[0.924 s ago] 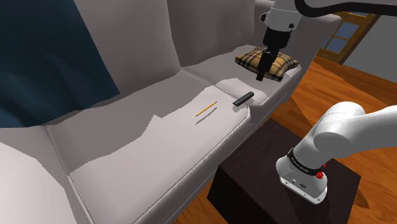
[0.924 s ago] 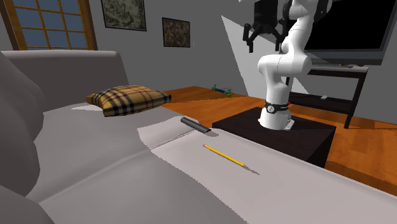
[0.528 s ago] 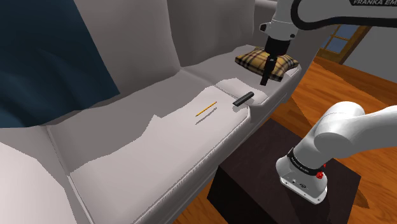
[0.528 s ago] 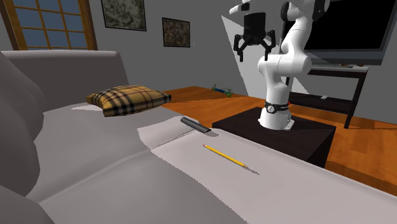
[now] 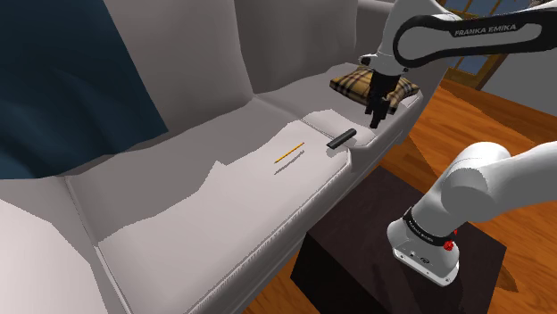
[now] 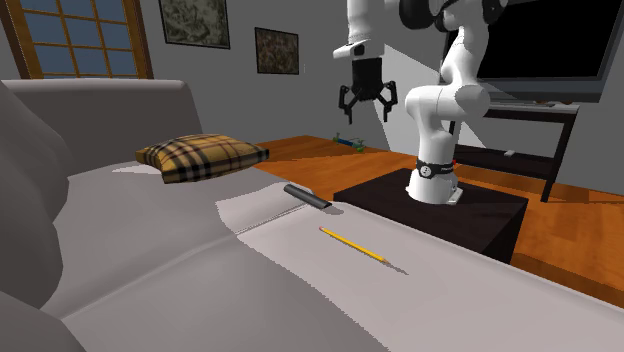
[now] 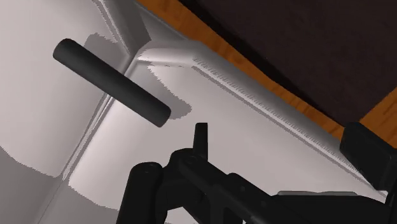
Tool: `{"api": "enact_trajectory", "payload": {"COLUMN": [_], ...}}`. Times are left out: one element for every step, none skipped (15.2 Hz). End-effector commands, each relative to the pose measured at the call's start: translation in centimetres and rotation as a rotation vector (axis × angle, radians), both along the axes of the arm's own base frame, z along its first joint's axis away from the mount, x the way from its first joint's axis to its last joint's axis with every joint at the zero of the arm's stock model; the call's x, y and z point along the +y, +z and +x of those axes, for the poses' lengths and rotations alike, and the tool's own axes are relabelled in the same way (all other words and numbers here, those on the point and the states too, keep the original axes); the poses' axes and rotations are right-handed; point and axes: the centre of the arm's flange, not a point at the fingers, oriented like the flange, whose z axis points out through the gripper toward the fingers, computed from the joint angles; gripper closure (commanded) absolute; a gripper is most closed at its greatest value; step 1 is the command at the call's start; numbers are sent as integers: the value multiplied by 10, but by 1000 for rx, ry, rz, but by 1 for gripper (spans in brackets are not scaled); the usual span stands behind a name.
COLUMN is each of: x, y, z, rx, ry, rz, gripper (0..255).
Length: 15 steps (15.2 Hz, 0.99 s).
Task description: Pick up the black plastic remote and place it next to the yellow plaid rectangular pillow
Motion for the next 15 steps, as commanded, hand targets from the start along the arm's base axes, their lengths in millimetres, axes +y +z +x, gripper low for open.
{"api": "enact_trajectory", "payload": {"x": [-16,-24,-32,-40,-48,-55,-62,-68,-75,-81,-86,-92,-97,-102,-106], "y": [-19,-28,-37,-46,-56,-65,-74,-84,-93,-102,-112,-121,-130,-140,-149], "z": [9,14,19,24,30,36,42,49,56,63,70,77,85,93,101], "rx": [-1,-1,0,0,1,1,1,2,2,3,3,3,4,4,5], "ry": [88,128,168,208,248,288,329,369,409,449,489,529,569,610,650], "rz": [5,8,10,13,16,18,21,24,26,29,32,34,37,40,42], "gripper": [0,0,0,0,0,0,0,0,0,0,0,0,0,0,0]}}
